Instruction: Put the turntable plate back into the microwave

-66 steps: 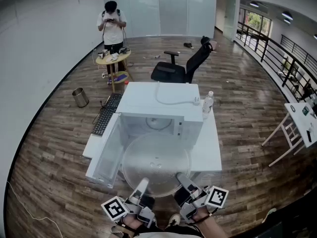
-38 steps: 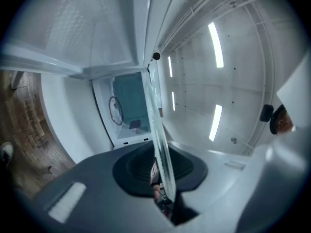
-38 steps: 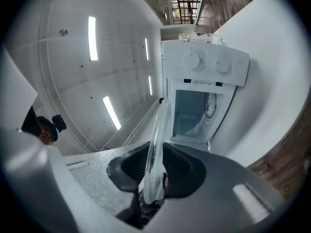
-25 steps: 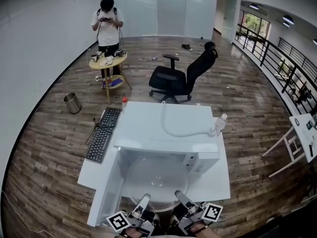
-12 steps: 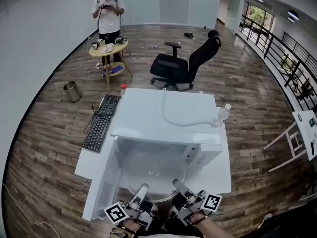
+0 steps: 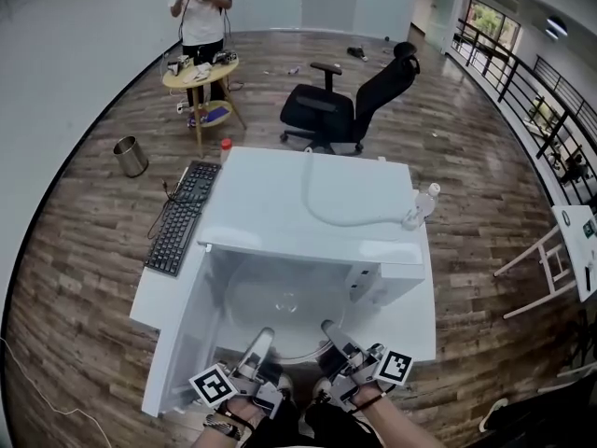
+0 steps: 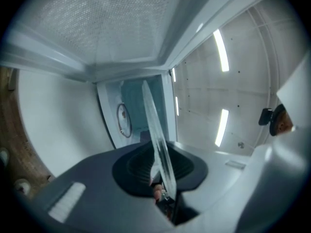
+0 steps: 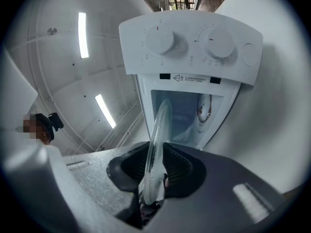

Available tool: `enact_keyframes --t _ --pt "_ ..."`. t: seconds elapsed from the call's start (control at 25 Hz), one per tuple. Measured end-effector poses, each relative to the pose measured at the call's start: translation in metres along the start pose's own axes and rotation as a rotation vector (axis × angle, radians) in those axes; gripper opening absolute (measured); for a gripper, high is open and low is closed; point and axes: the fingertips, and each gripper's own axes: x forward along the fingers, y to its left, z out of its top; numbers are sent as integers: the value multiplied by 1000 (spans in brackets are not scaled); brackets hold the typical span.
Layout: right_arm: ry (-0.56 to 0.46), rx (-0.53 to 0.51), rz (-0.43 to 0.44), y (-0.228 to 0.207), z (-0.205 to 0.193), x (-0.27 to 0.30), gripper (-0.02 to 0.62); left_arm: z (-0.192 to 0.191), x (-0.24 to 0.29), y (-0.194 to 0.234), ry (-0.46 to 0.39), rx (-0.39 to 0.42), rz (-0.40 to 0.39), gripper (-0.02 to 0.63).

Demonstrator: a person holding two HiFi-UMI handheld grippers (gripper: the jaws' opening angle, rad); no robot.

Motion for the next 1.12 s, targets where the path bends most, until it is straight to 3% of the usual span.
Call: enact_keyframes --t 0.24,0.48,1.12 --pt "-8 -10 -4 -10 9 9 72 7 11 10 -4 6 -2 58" --pt "-100 38 49 -13 18 16 74 18 25 14 5 19 -8 60" --pt "-88 -100 -107 -49 44 43 64 35 61 48 18 46 14 69"
